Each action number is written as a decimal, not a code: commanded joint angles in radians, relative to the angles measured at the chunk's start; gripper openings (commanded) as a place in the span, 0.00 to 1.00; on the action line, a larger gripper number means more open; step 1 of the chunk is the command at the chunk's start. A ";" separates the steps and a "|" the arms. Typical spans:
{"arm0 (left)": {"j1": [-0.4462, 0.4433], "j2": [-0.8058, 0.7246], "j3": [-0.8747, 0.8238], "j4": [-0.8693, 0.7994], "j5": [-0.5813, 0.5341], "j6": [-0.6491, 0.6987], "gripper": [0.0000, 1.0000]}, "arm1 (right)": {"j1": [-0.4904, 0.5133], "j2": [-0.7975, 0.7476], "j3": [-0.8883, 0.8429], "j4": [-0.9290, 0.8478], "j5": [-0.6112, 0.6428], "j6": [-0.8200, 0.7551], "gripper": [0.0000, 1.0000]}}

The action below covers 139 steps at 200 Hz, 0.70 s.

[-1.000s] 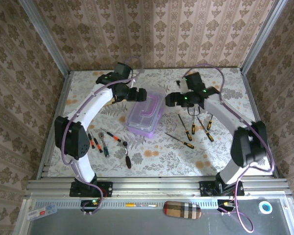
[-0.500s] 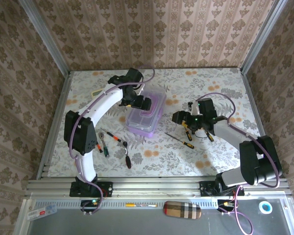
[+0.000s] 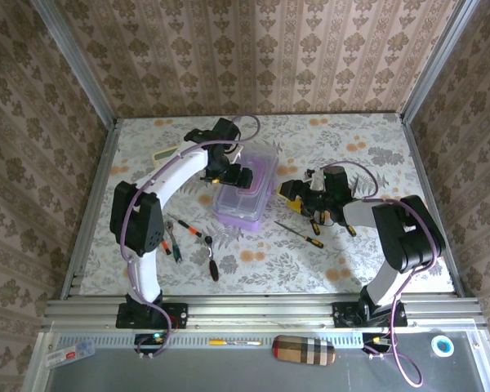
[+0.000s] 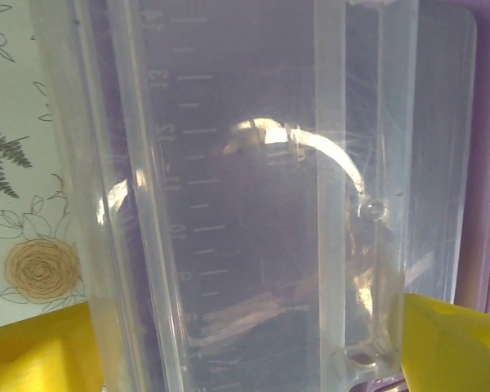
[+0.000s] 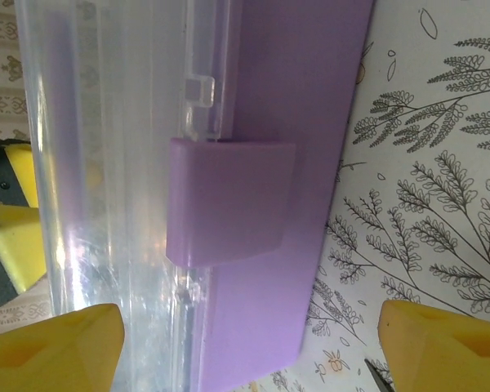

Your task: Pack the tool kit

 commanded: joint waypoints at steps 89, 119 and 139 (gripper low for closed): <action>-0.009 0.017 0.122 -0.063 -0.070 -0.078 0.91 | -0.004 0.084 0.035 0.135 -0.065 0.046 0.85; -0.010 0.064 0.146 -0.081 -0.030 -0.028 0.90 | -0.007 0.107 0.015 0.205 -0.094 0.076 0.84; -0.012 0.085 0.139 -0.084 -0.013 -0.004 0.89 | -0.007 0.125 -0.002 0.280 -0.115 0.114 0.84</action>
